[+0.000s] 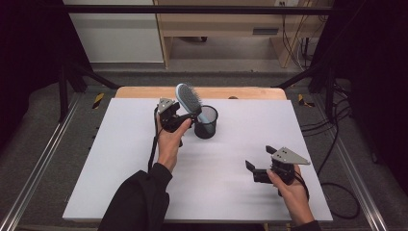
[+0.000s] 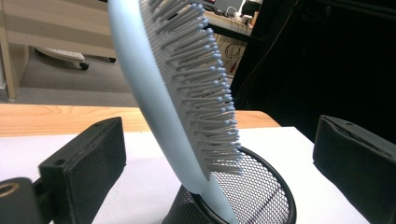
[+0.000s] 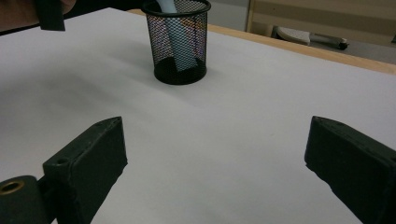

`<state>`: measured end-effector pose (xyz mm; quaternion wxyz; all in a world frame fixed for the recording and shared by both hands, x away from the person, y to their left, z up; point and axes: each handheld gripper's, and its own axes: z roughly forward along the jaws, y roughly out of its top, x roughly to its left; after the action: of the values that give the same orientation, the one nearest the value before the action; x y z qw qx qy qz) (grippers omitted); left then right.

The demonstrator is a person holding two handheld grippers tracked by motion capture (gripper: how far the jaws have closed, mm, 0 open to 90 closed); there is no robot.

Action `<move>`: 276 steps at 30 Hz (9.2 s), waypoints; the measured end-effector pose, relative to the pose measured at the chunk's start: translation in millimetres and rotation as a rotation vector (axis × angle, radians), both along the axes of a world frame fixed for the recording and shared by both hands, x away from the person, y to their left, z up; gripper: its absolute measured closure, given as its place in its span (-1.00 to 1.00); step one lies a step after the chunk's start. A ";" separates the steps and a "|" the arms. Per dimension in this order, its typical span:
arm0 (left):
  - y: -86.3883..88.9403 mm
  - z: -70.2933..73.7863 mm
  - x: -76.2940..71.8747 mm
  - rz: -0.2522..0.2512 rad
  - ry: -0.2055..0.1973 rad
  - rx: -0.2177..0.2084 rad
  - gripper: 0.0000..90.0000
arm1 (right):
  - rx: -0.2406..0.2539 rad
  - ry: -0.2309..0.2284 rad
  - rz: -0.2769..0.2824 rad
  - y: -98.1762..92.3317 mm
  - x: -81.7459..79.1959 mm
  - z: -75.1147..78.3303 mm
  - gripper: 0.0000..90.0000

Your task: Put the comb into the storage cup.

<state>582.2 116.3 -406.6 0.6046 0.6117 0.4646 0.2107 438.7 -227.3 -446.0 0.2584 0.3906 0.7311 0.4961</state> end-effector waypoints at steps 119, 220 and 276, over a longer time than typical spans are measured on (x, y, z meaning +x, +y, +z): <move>93.1 33.7 -61.6 0.014 -0.125 0.085 -0.96 | 0.040 0.016 0.018 1.6 0.8 0.6 -0.89; 210.9 -26.2 -172.7 0.056 -0.152 0.288 -0.96 | 0.033 -0.021 -0.068 -45.1 -21.2 -3.6 -0.85; 172.5 -37.9 -180.3 -0.054 -0.163 0.316 -0.96 | 0.059 -0.050 0.004 -29.7 -23.3 -12.2 -0.90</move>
<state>401.9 288.9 -444.5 0.5419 0.6923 0.3585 0.3139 415.4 -257.0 -458.1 0.2640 0.3842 0.7102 0.5276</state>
